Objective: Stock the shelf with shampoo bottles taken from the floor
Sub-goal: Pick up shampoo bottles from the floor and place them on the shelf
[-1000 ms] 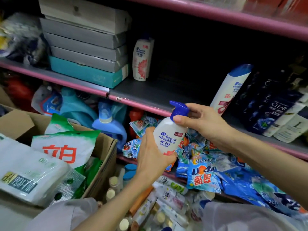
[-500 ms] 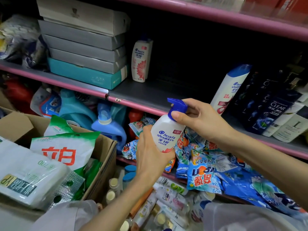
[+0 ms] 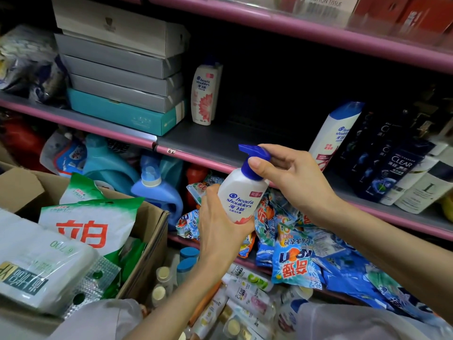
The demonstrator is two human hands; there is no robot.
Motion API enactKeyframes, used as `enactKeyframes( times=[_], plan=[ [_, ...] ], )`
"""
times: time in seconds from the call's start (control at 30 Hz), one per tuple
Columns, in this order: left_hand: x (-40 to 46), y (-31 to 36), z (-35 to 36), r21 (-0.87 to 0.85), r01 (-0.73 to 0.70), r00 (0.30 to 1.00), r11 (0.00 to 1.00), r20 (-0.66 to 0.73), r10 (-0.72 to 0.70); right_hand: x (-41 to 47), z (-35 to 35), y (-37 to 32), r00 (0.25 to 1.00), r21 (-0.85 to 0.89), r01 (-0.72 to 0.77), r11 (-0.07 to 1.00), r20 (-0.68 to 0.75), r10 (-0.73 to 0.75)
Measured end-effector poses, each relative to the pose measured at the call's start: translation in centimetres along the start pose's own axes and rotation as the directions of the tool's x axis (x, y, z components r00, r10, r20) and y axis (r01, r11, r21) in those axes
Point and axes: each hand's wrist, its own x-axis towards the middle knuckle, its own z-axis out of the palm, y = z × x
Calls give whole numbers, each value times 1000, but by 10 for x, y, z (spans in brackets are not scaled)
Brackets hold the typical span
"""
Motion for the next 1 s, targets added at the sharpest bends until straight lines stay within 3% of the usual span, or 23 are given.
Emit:
enactKeyframes(
  times=[0.33, 0.47, 0.63, 0.77, 1.0],
  plan=[
    [1, 5, -3, -63, 54, 994, 997, 97, -48, 8, -8, 2, 992, 2, -54, 999, 117, 54],
    [12, 14, -11, -69, 49, 990, 996, 139, -39, 19, -4, -2, 989, -128, -41, 991, 139, 59],
    [61, 27, -20, -29, -42, 999, 999, 18, 43, 68, 0, -28, 996, -87, 1, 996, 90, 7],
    [114, 29, -29, 119, -40, 992, 992, -118, 54, 129, 10, -49, 1000, -18, -7, 1000, 29, 8],
    [196, 15, -39, 205, 9, 987, 979, -156, 24, 211, 33, -56, 996, -23, 77, 997, -43, -78]
  ],
)
